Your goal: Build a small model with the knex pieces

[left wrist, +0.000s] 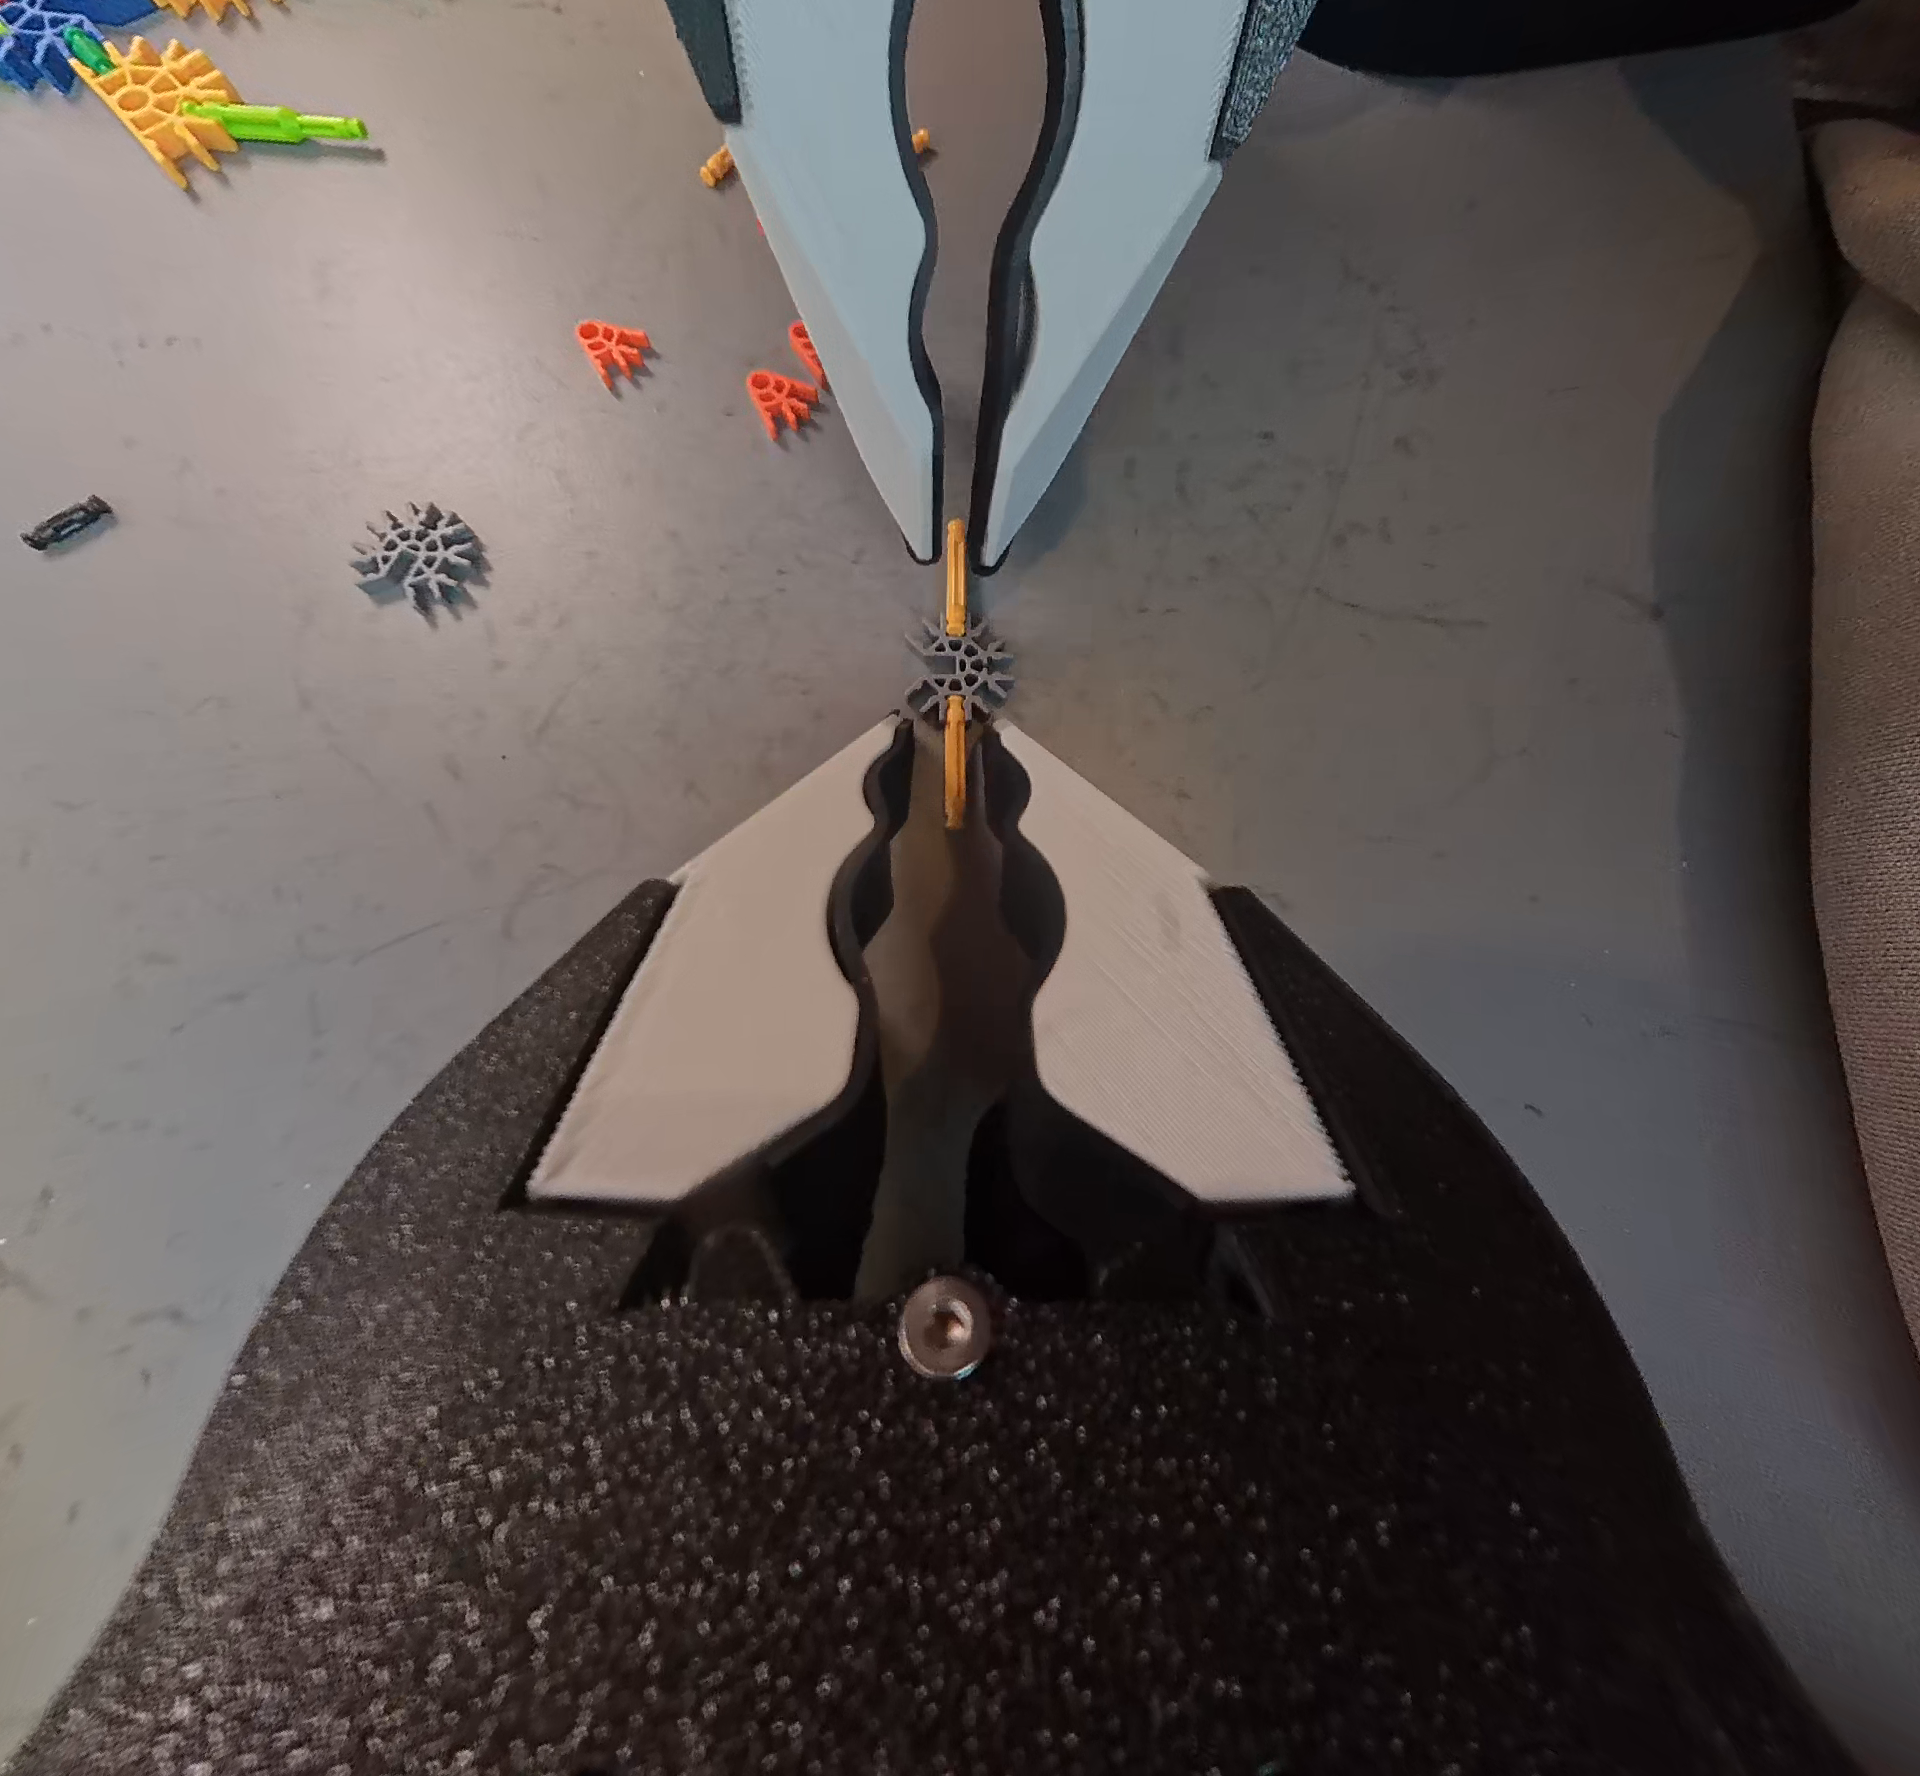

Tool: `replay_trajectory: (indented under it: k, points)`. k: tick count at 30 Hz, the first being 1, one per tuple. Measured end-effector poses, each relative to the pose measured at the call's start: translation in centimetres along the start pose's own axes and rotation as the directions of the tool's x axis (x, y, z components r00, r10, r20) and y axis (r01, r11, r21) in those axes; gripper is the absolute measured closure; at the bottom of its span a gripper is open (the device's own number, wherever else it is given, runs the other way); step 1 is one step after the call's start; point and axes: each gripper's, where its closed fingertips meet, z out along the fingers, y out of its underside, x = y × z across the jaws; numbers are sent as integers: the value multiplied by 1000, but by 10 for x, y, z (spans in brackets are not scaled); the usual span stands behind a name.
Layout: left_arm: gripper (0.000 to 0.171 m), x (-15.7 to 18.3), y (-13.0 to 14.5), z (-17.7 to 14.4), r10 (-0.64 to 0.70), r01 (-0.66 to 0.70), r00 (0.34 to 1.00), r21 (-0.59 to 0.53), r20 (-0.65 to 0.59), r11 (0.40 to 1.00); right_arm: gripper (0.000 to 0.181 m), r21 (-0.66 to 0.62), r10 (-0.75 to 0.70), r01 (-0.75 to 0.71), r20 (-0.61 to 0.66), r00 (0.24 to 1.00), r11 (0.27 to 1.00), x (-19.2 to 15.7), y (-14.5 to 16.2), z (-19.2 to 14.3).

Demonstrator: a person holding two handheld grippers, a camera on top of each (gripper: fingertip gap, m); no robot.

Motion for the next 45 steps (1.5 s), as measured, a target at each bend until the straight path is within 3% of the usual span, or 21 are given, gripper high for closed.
replay_trajectory:
  k: [14,28,41,45]
  points:
    - [165,2,6,-6,-7,7,1000,-9,-8,1000,181,-57,4,-2,33,999,998,-1,0,10]
    - [168,3,5,-5,-41,41,999,19,-8,999,181,-361,-66,98,100,993,928,-3,-3,15]
    - [168,0,13,-14,-7,8,999,-17,38,1000,181,-316,-12,13,3,1000,949,-4,-3,16]
    - [168,0,13,-14,-14,15,999,-18,48,1000,180,-218,-7,-6,-57,998,976,1,-4,15]
